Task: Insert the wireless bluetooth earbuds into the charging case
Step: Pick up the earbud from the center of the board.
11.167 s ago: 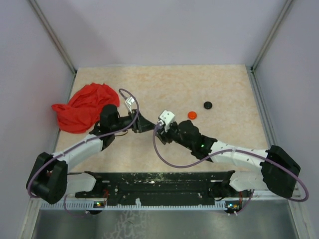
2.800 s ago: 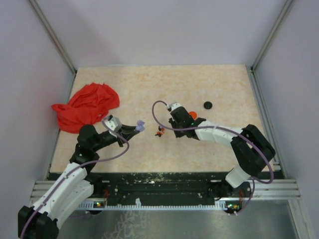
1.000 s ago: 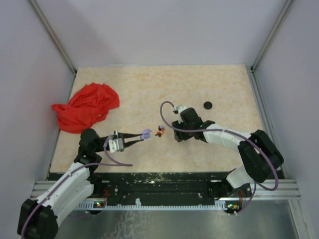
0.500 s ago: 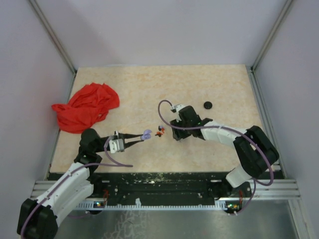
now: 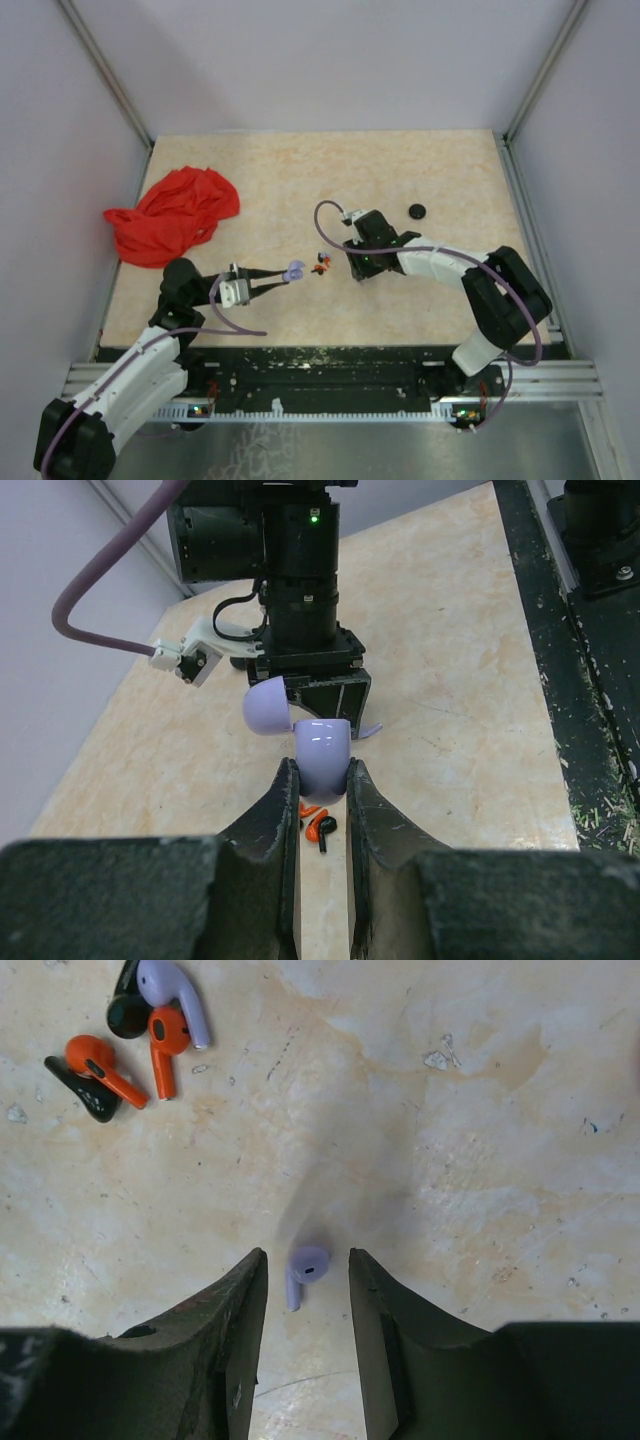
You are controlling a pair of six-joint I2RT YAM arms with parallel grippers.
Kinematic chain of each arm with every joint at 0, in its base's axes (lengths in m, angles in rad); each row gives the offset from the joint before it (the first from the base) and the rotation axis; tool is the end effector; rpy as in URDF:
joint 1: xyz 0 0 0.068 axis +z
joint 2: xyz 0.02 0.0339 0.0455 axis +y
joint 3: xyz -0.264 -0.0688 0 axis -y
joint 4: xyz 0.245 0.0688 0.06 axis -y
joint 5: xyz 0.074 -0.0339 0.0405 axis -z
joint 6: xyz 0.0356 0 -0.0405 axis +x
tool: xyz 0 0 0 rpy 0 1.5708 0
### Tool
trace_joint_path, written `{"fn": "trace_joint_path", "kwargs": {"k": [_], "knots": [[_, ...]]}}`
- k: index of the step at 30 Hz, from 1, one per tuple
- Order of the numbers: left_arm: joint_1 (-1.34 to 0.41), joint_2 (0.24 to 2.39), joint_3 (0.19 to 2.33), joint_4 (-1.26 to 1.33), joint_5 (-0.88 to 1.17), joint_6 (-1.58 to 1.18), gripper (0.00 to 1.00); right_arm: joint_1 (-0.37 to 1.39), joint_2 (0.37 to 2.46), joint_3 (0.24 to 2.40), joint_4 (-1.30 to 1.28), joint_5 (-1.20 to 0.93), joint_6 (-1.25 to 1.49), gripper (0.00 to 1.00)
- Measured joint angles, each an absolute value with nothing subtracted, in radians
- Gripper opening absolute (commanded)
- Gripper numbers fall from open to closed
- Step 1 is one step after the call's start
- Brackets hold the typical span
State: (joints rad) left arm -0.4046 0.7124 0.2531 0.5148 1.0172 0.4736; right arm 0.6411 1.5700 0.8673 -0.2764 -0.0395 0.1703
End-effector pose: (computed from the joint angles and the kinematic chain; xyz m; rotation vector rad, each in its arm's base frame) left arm 0.1342 -0.0904 0.2364 1.3094 0.8941 -0.7113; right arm 0.2449 0.1845 0.1740 -0.6192 2.5150 0.3586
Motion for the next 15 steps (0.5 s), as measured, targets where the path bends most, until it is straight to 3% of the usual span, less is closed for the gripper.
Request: {"fn": "trace_joint_path", "kwargs": {"k": [15], "knots": [[-0.414, 0.712, 0.253, 0.511, 1.014, 0.473, 0.00, 0.670, 1.632, 0.905, -0.332, -0.024, 0.184, 0.34]]}}
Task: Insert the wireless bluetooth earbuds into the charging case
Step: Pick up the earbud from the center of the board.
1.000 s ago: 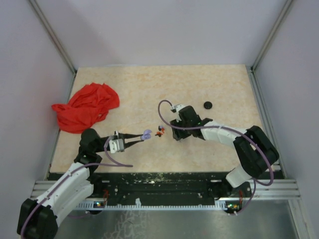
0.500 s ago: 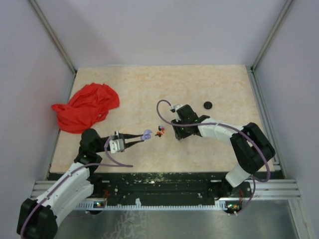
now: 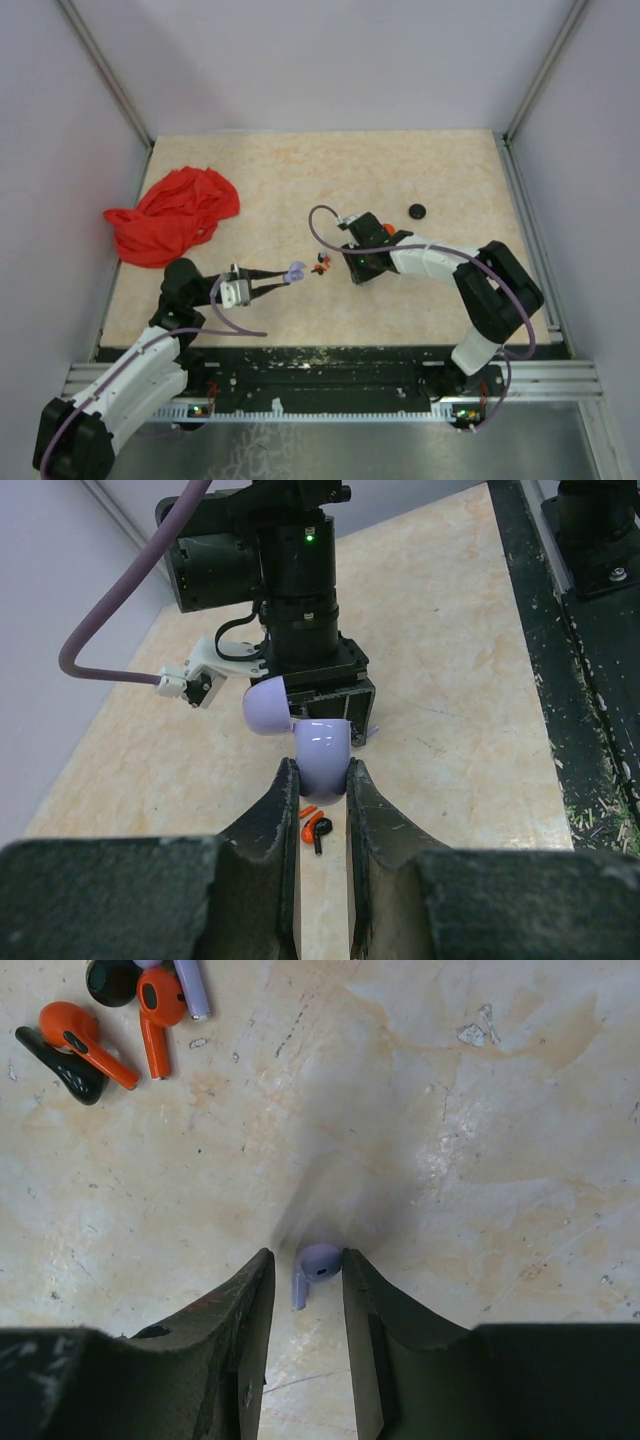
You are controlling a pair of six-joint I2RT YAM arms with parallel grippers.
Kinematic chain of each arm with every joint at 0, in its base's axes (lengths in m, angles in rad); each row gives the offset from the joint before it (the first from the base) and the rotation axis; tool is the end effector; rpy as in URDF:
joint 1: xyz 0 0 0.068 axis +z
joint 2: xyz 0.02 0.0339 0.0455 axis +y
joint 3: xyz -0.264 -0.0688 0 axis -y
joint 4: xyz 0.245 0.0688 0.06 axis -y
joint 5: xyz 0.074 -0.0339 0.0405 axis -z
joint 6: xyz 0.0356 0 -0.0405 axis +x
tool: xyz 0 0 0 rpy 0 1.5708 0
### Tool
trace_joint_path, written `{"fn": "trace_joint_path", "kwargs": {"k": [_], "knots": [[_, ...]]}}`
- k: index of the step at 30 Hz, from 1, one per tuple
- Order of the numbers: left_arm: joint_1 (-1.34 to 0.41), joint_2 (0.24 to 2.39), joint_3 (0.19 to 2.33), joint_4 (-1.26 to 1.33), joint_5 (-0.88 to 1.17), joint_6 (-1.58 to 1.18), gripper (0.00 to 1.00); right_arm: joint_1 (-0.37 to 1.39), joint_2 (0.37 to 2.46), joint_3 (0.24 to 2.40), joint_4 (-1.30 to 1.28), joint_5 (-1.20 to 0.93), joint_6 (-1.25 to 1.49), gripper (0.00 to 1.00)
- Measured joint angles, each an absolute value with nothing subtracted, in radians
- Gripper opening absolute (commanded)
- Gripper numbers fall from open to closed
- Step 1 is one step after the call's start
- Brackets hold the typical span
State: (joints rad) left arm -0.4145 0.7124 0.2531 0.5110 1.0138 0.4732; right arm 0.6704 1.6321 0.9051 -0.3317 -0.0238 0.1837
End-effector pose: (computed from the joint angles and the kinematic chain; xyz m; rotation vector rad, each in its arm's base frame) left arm 0.1335 -0.0917 0.2360 1.3130 0.8940 -0.7187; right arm 0.2446 0.1950 0.1635 -0.6508 2.5867 0.3181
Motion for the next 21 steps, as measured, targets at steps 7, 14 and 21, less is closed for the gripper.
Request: {"fn": "trace_joint_path", "kwargs": {"k": [7, 14, 21], "knots": [[-0.415, 0.712, 0.253, 0.506, 1.014, 0.473, 0.00, 0.690, 1.652, 0.931, -0.361, 0.007, 0.186, 0.33], [-0.415, 0.712, 0.253, 0.497, 1.015, 0.473, 0.00, 0.700, 1.670, 0.950, -0.368, 0.042, 0.186, 0.22], [-0.417, 0.712, 0.253, 0.505, 1.015, 0.463, 0.00, 0.701, 1.670, 0.950, -0.367, 0.052, 0.187, 0.18]]}}
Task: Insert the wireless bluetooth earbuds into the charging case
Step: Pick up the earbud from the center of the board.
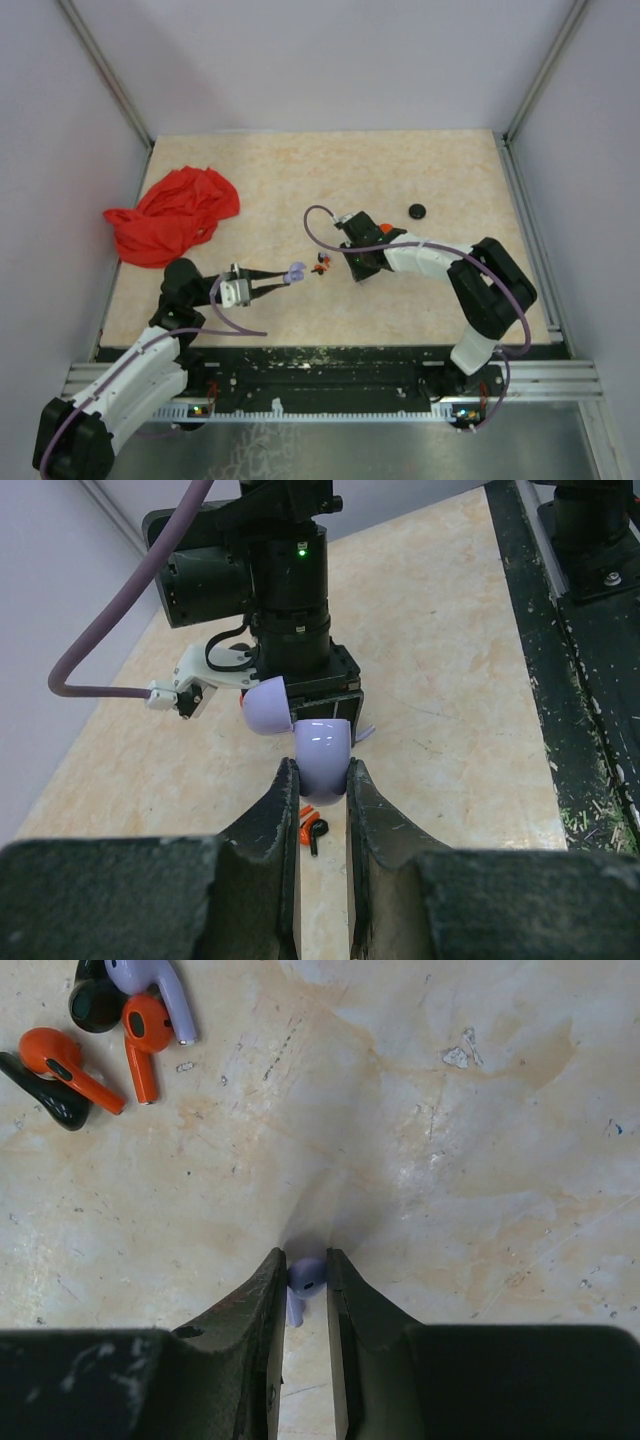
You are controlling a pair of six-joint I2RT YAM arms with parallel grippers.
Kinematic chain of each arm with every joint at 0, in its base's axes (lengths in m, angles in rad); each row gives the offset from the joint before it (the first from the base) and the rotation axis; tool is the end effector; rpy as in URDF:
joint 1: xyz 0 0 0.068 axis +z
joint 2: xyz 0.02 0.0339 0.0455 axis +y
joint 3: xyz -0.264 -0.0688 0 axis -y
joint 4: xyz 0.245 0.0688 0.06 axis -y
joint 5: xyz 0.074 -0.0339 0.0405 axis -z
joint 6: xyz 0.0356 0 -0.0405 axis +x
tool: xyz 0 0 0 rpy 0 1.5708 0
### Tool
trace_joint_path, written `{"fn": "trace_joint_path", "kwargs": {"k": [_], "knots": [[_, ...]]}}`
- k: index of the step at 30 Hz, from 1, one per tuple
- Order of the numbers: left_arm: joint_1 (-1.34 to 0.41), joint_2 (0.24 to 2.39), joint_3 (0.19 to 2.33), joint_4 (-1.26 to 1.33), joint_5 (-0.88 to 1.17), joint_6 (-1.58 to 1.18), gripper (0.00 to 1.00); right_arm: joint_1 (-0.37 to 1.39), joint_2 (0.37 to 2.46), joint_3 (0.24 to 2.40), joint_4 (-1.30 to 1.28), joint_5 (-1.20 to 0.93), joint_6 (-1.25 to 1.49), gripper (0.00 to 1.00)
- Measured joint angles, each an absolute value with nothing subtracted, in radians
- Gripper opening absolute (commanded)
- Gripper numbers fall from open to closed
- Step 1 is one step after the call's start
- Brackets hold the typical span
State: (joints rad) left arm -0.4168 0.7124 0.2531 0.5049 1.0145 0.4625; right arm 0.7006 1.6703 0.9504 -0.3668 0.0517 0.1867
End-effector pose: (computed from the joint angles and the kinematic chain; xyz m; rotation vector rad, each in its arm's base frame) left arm 0.1333 -0.0921 0.2355 1.3114 0.9055 -0.7324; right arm 0.2466 0.2055 0.1628 -0.6631 2.5906 0.2209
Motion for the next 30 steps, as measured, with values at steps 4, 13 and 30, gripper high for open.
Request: {"fn": "trace_joint_path", "kwargs": {"k": [4, 13, 30], "knots": [[-0.418, 0.712, 0.252, 0.525, 1.015, 0.445, 0.00, 0.701, 1.658, 0.950, -0.368, 0.050, 0.187, 0.17], [-0.418, 0.721, 0.199, 0.677, 0.992, 0.350, 0.00, 0.701, 1.533, 0.934, -0.338, 0.054, 0.187, 0.15], [-0.452, 0.901, 0.125, 1.237, 0.768, 0.072, 0.00, 0.720, 1.206, 0.909, -0.154, 0.079, 0.183, 0.13]]}}
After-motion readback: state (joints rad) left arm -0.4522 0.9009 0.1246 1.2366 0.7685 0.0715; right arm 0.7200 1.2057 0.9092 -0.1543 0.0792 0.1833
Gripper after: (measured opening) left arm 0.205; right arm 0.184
